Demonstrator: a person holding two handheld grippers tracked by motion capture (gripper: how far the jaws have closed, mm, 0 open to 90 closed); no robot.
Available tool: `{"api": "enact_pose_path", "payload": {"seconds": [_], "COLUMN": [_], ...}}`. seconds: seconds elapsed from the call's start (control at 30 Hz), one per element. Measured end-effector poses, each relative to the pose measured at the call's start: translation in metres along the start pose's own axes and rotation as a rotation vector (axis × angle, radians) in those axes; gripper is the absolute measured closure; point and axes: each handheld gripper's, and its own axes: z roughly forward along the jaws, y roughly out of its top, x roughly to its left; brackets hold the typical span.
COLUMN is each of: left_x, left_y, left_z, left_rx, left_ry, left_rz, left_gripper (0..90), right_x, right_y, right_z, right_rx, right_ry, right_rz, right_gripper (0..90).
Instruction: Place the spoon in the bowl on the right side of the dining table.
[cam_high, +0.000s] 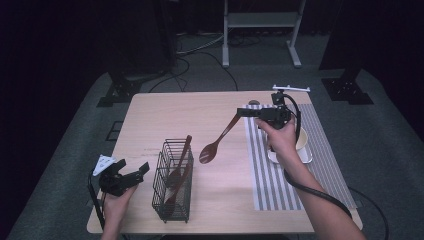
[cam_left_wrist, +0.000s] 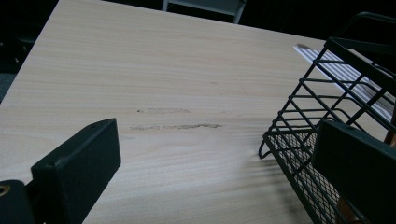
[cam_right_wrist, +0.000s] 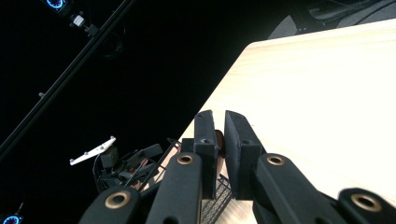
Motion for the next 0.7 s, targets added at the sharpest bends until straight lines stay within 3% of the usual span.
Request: {"api": "enact_pose_path", "payload": {"seconds": [0.7], "left_x": [0.000], "left_y": [0.000], "left_z": [0.000], "left_rx": [0.001], "left_ry": [0.001], "left_rz": [-0.006], "left_gripper": [0.2], "right_x": [-0.020], "right_y": [-0.008], "right_z": [-0.015], "right_rx": [-0.008], "right_ry": [-0.042], "right_rz": [0.032], "right_gripper": [83.3]}}
